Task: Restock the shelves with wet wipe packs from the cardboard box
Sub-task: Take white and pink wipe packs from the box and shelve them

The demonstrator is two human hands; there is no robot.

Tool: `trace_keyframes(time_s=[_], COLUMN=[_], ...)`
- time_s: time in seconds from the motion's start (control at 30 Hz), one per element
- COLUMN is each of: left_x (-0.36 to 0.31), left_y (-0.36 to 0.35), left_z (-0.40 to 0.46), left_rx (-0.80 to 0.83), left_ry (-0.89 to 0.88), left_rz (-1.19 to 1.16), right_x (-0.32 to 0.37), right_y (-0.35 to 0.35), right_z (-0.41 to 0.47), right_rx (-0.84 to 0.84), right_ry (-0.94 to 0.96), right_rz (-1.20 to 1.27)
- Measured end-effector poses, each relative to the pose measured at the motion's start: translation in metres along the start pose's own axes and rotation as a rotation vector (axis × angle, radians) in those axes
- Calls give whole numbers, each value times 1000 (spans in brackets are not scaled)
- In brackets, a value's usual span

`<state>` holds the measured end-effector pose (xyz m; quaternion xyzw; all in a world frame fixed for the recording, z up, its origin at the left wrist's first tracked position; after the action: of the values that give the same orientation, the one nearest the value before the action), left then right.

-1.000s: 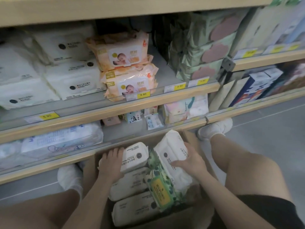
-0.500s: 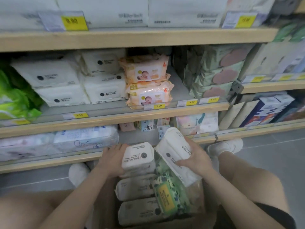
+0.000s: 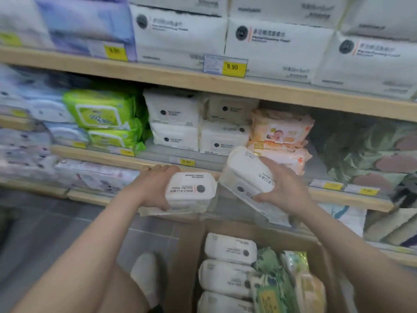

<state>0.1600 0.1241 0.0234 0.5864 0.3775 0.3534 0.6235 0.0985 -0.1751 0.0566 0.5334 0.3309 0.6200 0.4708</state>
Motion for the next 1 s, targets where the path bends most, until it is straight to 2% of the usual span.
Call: trace_keyframes(time_s=[0.3, 0.5, 0.67, 0.83, 0.93, 1.0], left_x=[101, 129, 144, 147, 146, 145], left_y=[14, 7, 1, -4, -5, -4], left_z=[-32, -44, -46, -47, -46, -43], left_rx=[-62, -73, -77, -40, -30, -35], left_ry=[185, 255, 270, 282, 281, 280], left_rz=[-8, -100, -93, -113, -121, -123], right_x=[154, 228, 245, 235, 239, 238], right_y=[-37, -97, -140, -155, -158, -162], right_z=[122, 173, 187, 198, 199, 196], right_rx=[-65, -56, -102, 38, -30, -44], right_ry=[364, 572, 581, 512, 565, 565], right_rz=[-119, -298, -335, -252, -350, -333])
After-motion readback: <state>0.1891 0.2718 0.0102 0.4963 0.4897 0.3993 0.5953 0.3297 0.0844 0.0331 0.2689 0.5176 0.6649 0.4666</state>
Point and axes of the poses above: each hand's wrist, its own z-axis towards the middle knuckle, its own y-axis out of the back of the hand, x = y × z, the point moved 7 cm from there along z, towards the middle knuckle, and after that the axes turned 8 degrees about -x, right-handed, at the moved point
